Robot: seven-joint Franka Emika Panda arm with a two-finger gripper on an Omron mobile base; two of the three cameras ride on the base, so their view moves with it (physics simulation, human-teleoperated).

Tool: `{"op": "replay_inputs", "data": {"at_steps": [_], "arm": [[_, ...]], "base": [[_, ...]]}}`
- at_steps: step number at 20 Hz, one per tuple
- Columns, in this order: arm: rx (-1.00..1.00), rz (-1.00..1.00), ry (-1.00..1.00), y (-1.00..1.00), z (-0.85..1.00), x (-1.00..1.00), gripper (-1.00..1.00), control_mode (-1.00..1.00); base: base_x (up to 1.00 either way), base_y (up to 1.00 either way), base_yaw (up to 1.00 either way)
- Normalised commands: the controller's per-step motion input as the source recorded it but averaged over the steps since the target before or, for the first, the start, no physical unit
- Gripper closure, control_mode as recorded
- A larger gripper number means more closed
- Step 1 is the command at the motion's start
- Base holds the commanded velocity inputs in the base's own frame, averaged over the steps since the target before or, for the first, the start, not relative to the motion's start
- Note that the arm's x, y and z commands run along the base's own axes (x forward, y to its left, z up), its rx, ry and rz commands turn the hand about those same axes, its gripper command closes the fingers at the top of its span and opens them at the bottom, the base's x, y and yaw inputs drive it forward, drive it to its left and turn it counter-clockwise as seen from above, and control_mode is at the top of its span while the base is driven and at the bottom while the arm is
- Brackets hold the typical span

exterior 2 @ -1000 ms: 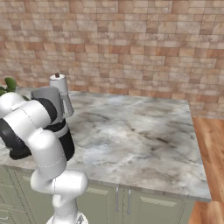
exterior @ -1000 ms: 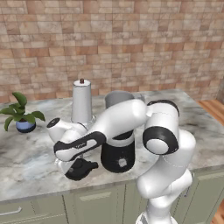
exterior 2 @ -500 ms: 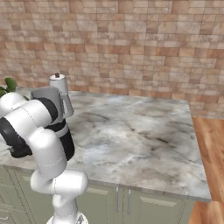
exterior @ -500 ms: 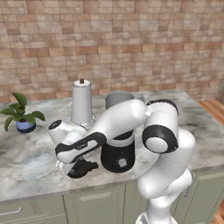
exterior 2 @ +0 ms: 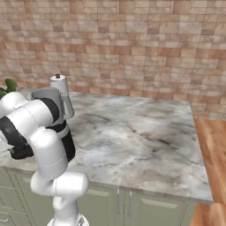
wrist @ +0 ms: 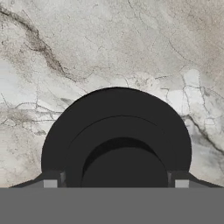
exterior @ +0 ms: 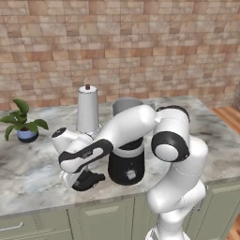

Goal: Close the lid blender by securely placing the lid on top.

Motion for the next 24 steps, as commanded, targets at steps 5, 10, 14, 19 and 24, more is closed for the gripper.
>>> {"op": "replay_inputs", "data": {"at_steps": [5,10,14,19,24], "arm": [[0.14,0.0,-0.01,-0.09,-0.03,-0.11,1.0,-1.0],[0.05,0.0,-0.11,-0.02,0.3,-0.11,1.0,-1.0],[0.01,0.0,-0.2,0.0,0.63,-0.1,1.0,-1.0],[0.0,0.0,-0.21,0.0,0.99,-0.03,1.0,-1.0],[0.03,0.0,-0.08,0.0,1.0,0.0,1.0,-1.0]], "base": [[0.0,0.0,0.0],[0.0,0.0,0.0],[0.0,0.0,0.0],[0.0,0.0,0.0],[0.0,0.0,0.0]]}}
